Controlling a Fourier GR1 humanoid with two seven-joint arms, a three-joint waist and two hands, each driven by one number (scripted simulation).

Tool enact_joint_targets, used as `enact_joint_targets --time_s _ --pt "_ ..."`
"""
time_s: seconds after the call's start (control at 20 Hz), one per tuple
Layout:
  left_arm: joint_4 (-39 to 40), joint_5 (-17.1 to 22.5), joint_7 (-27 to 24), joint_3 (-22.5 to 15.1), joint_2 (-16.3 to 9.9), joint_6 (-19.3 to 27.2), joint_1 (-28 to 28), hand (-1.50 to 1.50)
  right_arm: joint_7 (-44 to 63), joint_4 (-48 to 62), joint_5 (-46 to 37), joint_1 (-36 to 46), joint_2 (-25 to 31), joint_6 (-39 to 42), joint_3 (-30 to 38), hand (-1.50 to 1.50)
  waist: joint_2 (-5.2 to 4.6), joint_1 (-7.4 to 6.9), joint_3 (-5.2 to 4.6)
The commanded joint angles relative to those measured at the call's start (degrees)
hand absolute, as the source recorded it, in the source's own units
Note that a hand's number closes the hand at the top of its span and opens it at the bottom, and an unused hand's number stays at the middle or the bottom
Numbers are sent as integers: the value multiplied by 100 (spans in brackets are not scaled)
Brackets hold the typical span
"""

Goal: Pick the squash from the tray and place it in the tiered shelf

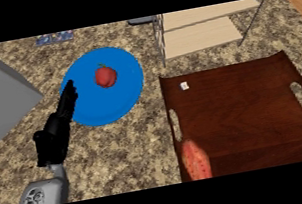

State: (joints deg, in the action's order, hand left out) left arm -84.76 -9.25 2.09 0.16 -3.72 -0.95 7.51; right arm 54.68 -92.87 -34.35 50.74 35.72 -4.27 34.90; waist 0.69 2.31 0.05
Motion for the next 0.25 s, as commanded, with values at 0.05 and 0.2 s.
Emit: enact_joint_targets --time_s 0.05,0.2 --pt "92 135 19 262 -289 -170 167 0 244 -1103 1139 -1162 362 1325 808 -150 4 61 1" --pt "-215 -49 -100 -96 49 24 -202 0 128 -1463 1914 -1748 553 1782 1664 -150 1 -16 3"
